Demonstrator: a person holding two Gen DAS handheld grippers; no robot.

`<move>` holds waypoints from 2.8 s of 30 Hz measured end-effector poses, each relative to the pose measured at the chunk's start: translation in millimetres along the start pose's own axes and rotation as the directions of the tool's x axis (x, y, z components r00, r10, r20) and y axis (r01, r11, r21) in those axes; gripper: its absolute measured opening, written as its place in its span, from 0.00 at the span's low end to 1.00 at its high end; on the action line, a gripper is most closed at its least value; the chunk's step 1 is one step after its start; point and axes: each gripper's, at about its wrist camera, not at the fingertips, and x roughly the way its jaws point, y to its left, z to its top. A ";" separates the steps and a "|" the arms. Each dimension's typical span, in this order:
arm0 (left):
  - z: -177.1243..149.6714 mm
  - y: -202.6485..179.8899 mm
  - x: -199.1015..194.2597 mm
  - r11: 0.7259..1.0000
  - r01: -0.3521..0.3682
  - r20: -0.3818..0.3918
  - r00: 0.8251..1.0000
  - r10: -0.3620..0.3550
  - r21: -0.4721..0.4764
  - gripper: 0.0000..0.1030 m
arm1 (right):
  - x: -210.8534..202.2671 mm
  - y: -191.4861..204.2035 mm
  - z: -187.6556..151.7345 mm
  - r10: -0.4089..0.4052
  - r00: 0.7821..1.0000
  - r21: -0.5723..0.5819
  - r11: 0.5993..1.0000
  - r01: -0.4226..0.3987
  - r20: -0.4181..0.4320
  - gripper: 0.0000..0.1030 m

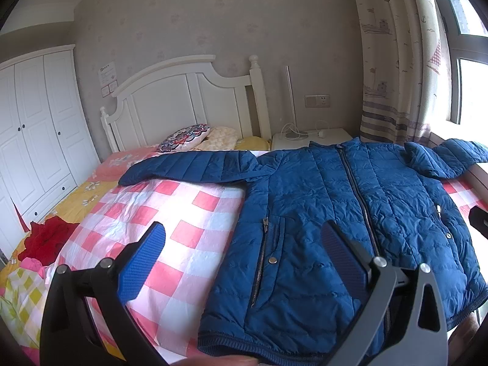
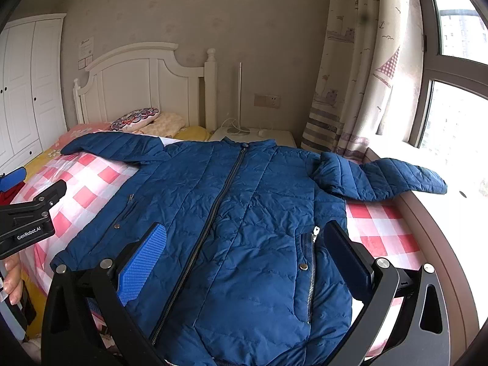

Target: Fold large clothes

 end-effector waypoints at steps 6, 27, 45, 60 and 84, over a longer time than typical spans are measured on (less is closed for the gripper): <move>-1.9 -1.2 0.8 1.000 0.009 -0.010 1.000 -0.009 0.003 0.98 | 0.9 0.2 -0.1 0.001 1.000 -0.001 1.000 -0.001 -0.001 0.96; -7.4 -14.3 66.8 0.999 0.048 -0.145 0.988 -0.046 0.013 0.98 | 47.0 -10.2 -4.3 0.058 0.997 0.063 0.997 -0.055 -0.051 0.96; 11.9 -30.2 87.7 0.984 0.177 -0.112 0.979 -0.172 0.037 0.98 | 44.1 -11.4 12.6 0.117 0.991 -0.011 0.993 -0.116 0.068 0.96; 66.5 -92.1 257.5 0.921 0.389 -0.285 0.886 -0.364 0.031 0.98 | 171.8 -218.6 49.0 -0.120 0.976 0.393 0.901 0.184 -0.183 0.96; 17.8 -96.5 329.6 0.942 0.336 -0.403 0.862 -0.307 0.000 0.98 | 282.1 -164.2 129.7 -0.032 0.999 0.085 0.996 0.032 -0.006 0.39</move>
